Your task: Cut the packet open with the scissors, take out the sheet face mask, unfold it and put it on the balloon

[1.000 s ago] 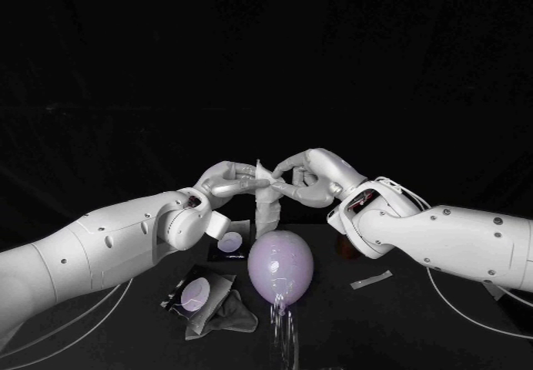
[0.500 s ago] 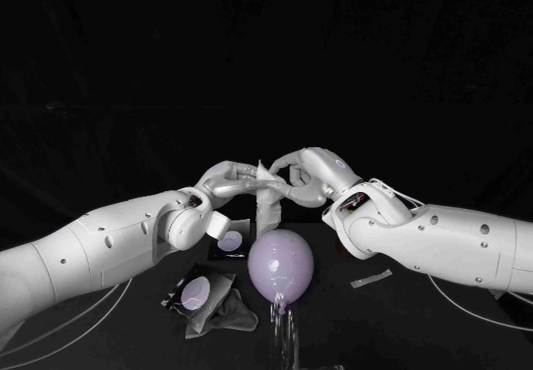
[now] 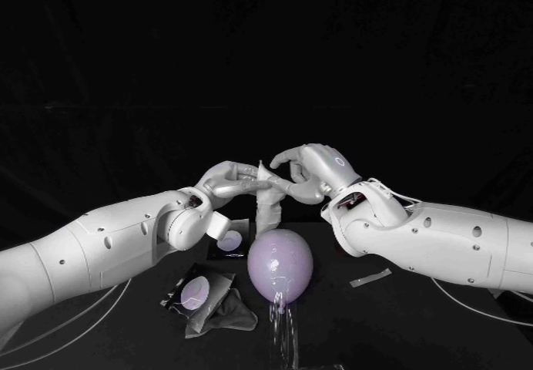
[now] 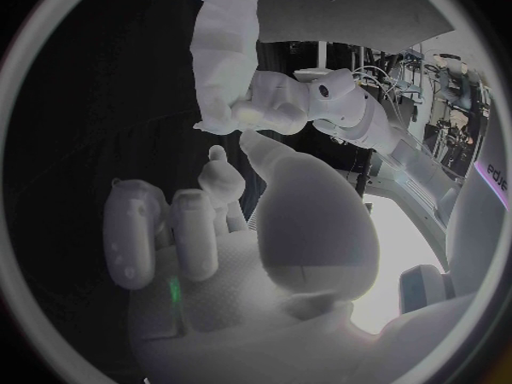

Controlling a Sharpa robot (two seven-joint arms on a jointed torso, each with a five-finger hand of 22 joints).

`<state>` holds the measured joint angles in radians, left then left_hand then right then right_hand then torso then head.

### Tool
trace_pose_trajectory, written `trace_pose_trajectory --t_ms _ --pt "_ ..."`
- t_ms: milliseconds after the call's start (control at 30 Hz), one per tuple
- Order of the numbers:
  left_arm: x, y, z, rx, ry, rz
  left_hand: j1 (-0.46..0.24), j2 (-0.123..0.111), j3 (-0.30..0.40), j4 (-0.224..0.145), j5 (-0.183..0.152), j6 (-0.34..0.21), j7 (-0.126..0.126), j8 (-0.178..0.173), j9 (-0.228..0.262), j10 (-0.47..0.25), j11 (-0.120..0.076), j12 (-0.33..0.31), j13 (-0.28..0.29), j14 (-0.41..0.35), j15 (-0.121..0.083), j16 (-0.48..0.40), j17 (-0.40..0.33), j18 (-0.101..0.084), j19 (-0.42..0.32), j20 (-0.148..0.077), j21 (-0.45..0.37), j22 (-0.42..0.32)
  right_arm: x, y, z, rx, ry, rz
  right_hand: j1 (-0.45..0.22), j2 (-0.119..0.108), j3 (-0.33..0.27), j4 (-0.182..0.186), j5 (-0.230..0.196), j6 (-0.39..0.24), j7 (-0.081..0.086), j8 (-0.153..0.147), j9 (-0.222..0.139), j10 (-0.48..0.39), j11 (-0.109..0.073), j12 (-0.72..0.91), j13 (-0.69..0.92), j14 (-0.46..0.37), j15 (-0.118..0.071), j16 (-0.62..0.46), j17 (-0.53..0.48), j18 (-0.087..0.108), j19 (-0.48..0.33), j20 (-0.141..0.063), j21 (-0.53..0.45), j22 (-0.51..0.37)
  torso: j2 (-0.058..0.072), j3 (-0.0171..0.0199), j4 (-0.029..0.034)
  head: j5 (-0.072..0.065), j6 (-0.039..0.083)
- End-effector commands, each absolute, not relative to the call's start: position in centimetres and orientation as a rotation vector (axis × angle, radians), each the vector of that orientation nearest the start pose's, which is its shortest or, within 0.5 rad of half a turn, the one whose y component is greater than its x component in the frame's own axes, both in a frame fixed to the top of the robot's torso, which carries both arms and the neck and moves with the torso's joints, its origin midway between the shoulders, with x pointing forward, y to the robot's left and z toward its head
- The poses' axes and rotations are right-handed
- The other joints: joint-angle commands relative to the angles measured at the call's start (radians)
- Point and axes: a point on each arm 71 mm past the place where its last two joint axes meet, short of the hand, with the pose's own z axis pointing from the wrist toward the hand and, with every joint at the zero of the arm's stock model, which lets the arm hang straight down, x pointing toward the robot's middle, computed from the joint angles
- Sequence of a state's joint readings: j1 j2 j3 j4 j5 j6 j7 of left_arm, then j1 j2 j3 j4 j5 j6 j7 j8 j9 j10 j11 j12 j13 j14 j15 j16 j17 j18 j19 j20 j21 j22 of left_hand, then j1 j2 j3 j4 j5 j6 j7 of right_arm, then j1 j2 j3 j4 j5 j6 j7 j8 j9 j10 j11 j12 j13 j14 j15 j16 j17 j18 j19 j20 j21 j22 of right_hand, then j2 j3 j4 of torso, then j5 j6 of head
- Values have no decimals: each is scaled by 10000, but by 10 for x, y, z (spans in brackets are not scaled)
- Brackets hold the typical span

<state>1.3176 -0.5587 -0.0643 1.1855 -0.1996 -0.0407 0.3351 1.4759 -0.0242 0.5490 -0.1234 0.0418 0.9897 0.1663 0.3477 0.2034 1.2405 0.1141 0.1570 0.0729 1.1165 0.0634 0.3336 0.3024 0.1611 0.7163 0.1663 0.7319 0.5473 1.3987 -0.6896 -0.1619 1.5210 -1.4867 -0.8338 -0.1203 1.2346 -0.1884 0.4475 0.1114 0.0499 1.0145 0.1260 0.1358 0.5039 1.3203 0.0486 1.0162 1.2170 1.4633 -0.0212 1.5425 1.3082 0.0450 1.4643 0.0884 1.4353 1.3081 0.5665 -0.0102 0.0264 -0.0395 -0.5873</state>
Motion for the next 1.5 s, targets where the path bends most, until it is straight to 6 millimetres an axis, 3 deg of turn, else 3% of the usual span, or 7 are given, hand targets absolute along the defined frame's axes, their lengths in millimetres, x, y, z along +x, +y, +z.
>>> trace_pose_trajectory --t_ms 33,167,533,867,967,1167,1500 --pt "552 138 -141 -7115 15989 -16672 -45 47 29 -23 62 67 9 -37 9 151 -118 65 -2 55 -41 65 15 122 -72 13 43 15 492 -132 -98 -1599 10942 7462 146 25 35 -61 43 236 -43 122 21 176 -65 335 222 1033 15 212 2526 -164 429 18 155 2255 0 -11 4 -8 -2" --pt "552 137 -141 -7101 15990 -16665 -49 44 37 -29 62 73 5 -38 8 152 -119 66 -3 55 -42 67 20 123 -77 13 52 21 491 -129 -99 -1625 11109 7470 157 55 45 -30 43 491 -151 302 44 259 -146 579 385 1075 -48 283 2626 -181 470 -29 241 2279 -7 -14 5 -16 0" --pt "551 136 -141 -6970 16030 -16683 -54 34 60 -49 62 87 -7 -42 7 152 -125 65 -8 50 -45 69 31 129 -90 11 78 40 493 -127 -103 -1461 11461 7355 35 65 0 88 44 544 -181 374 35 268 -171 647 437 1075 -76 283 2626 -180 465 -63 239 2277 2 -4 8 -9 -9" --pt "549 134 -141 -6719 16106 -16682 -67 25 74 -65 60 107 -25 -43 6 156 -133 67 -13 49 -48 75 46 130 -100 15 110 63 495 -125 -104 -1360 11611 7281 118 351 158 181 38 580 -253 487 25 283 -235 727 499 1075 -130 283 2626 -184 474 -112 266 2282 -6 1 -1 -18 -31" --pt "549 134 -141 -6669 16118 -16681 -73 20 78 -71 60 117 -35 -43 6 158 -138 67 -15 49 -50 77 52 130 -105 17 123 72 496 -126 -105 -1329 11658 7227 266 441 267 113 3 583 -283 522 30 295 -262 761 525 1075 -154 283 2626 -189 484 -129 288 2288 -6 1 0 -24 -43" --pt "548 133 -140 -6571 16142 -16669 -82 18 81 -76 60 128 -45 -43 6 162 -144 68 -18 51 -53 82 60 130 -107 19 142 84 497 -127 -105 -1269 11662 7118 986 744 790 -382 -7 665 -397 722 109 446 -371 1054 715 1075 -249 283 2626 -235 587 -210 484 2348 2 2 3 -35 -39" --pt "548 134 -140 -6546 16123 -16623 -95 14 83 -81 60 145 -56 -42 7 169 -152 70 -21 56 -58 89 71 131 -110 22 165 99 497 -129 -105 -1290 11566 7004 1234 778 1054 -871 -10 725 -450 1210 433 1081 -434 2172 1413 1075 -325 283 2626 -343 830 -308 929 2488 -5 -1 -1 -49 -50"
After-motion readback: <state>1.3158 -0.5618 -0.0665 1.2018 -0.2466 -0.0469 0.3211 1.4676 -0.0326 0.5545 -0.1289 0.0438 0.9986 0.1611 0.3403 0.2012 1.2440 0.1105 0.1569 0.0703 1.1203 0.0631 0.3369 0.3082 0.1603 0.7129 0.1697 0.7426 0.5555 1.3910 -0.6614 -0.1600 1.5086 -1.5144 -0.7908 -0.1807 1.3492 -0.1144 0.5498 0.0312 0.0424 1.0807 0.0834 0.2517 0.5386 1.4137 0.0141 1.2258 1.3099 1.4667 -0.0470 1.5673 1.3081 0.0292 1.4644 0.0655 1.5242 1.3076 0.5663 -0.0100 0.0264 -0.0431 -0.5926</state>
